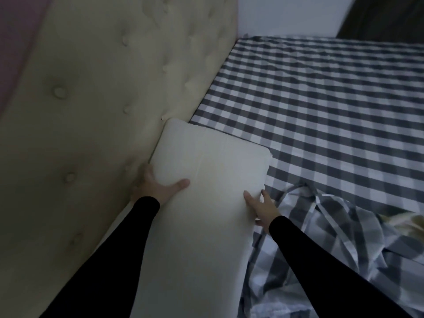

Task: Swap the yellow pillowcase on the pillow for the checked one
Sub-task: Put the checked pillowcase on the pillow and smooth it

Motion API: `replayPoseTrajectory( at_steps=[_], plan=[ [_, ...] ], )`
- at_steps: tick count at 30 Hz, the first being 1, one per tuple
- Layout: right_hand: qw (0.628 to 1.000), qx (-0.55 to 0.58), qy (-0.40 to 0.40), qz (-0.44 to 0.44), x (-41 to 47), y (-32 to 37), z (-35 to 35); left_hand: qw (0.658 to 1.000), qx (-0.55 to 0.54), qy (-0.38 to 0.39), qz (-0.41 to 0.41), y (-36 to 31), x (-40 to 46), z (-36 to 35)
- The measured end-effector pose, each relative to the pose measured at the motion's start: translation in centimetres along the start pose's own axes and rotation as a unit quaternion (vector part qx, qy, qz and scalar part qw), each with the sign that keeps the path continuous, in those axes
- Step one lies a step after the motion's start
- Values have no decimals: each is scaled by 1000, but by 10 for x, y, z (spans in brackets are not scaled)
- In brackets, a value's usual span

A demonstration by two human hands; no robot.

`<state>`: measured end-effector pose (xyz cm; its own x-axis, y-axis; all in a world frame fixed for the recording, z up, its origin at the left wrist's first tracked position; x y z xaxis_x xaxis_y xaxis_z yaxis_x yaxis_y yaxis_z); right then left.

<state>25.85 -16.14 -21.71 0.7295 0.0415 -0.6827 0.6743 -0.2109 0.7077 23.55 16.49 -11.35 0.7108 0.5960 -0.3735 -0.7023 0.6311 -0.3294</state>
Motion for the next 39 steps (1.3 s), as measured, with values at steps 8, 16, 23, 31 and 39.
replayPoseTrajectory(
  at_steps=[8, 16, 23, 31, 39],
  plan=[
    [999, -32, -9, 11, -45, -14, 12, 995, -11, 95, 5, -6, -27, 19],
    [972, -184, 93, -111, -98, -19, 74, 991, -8, 82, -108, -45, -91, 44],
    [906, -364, -152, 152, -86, 86, 155, 990, -31, 33, -130, -58, -128, 55],
    [864, -458, -98, 185, -42, 71, 162, 988, -41, 11, -150, -74, -129, 38],
    [875, -461, -92, 116, -13, 68, 171, 988, -12, 39, -152, -89, -102, 25]
  ],
)
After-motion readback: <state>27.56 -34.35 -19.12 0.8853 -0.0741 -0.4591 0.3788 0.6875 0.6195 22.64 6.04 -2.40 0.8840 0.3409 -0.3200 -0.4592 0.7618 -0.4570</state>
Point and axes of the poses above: each hand's wrist, its own x-axis towards the middle knuckle, its own z-axis out of the back of the hand, y = z × x, the point moved 8 cm from there along x, towards the middle knuckle, and after that the axes turned 13 degrees about x, right-handed, at the moved point
